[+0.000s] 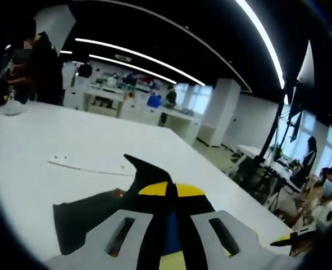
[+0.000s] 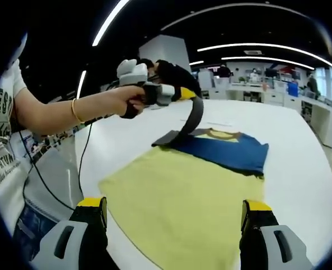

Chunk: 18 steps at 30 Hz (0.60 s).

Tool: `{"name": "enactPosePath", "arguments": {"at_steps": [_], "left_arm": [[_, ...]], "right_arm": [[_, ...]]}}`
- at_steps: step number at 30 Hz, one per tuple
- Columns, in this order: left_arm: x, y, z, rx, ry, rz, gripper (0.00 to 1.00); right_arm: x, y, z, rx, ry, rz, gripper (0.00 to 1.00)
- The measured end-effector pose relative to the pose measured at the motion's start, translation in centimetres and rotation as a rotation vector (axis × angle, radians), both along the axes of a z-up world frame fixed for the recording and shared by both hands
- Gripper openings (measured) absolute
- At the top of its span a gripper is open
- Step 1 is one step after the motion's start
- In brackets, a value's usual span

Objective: Fold the garment on the visible template until the final outline fits inside the template.

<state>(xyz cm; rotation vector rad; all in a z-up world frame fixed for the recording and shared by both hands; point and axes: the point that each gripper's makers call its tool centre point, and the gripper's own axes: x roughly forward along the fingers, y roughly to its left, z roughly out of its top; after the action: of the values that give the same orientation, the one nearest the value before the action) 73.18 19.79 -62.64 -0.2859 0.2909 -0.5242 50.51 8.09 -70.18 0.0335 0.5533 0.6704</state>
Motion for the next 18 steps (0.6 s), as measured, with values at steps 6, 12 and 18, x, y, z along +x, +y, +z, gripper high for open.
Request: {"name": "enactPosePath", "arguments": {"at_steps": [6, 12, 18], "left_arm": [[0.0, -1.4, -0.3, 0.001, 0.005, -0.029, 0.00], [0.0, -2.9, -0.4, -0.033, 0.014, -0.064, 0.00], [0.0, -4.0, -1.1, -0.030, 0.029, -0.095, 0.00]], "right_arm": [[0.0, -0.1, -0.2, 0.009, 0.006, -0.005, 0.99], [0.1, -0.4, -0.4, 0.007, 0.009, -0.008, 0.99], [0.1, -0.6, -0.5, 0.006, 0.013, -0.006, 0.99]]}}
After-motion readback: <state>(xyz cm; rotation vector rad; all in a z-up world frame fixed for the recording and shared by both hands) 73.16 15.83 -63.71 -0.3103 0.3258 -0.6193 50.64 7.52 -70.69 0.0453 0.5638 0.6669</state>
